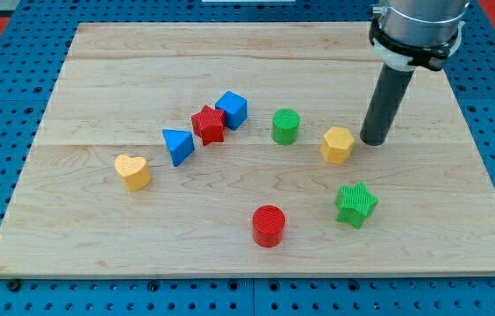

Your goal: Push the green star into the yellow hexagon

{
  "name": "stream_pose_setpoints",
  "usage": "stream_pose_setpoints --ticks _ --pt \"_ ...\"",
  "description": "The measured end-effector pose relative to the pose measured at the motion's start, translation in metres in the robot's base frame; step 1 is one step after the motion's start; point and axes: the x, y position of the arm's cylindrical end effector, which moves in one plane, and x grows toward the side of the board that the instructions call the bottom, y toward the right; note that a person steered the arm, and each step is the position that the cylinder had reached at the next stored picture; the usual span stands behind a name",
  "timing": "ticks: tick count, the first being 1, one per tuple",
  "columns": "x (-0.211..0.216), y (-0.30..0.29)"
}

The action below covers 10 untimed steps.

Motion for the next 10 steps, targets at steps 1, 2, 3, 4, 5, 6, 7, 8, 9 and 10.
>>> stream_pose_setpoints --ticks 1,2,3,4,5,6,7,8,9,10 --pt "0.000 -0.037" --pt "0.002 -0.063" --pt "0.002 -0.017" --pt "0.045 0.028" --pt "0.104 0.042" --pt "0.120 0.012" --pt "0.120 -0.030" --pt "0.119 -0.052" --pt "0.110 -0.059" --pt "0.104 -0.058"
